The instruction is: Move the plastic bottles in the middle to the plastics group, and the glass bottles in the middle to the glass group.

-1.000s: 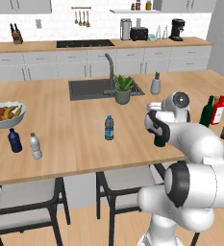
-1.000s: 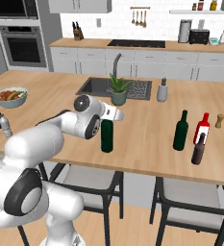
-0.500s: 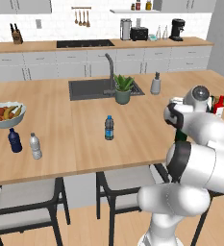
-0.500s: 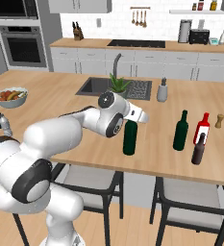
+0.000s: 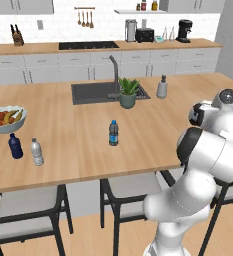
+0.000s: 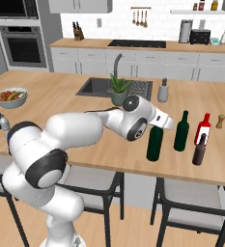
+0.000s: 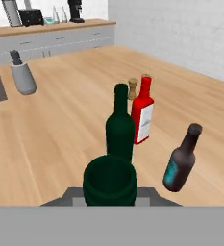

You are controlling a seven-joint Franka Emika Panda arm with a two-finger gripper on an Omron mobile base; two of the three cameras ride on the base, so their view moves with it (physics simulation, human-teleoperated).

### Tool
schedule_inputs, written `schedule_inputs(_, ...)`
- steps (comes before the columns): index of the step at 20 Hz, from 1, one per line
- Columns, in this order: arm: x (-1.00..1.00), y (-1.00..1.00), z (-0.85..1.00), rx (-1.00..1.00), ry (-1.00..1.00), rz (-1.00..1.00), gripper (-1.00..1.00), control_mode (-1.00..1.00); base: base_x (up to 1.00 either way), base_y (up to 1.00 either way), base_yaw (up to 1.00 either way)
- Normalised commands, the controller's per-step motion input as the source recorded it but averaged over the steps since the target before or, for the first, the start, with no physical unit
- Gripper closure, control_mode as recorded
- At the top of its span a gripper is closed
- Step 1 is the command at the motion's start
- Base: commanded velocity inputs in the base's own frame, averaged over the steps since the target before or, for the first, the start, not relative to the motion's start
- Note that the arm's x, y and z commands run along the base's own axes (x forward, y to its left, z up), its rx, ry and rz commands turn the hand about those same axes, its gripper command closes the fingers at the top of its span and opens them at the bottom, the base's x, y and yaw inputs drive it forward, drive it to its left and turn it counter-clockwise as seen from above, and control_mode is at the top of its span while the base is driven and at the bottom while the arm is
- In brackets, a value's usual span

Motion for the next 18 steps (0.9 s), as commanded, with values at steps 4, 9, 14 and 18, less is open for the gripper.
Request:
schedule_inputs(4,0.00,-0.77,-0.16,0.00,0.00,-0.18,1.00,-1.00,0.00,0.00,0.00)
schedule_inputs(9,0.00,-0.60,-0.31,0.00,0.00,-0.15,1.00,-1.00,0.00,0.00,0.00)
schedule_inputs(14,0.01,-0.27,-0.31,0.00,0.00,-0.04,1.00,-1.00,0.00,0.00,0.00)
schedule_inputs(18,0.08,-0.18,-0.14,0.00,0.00,0.00,1.00,-1.00,0.00,0.00,0.00)
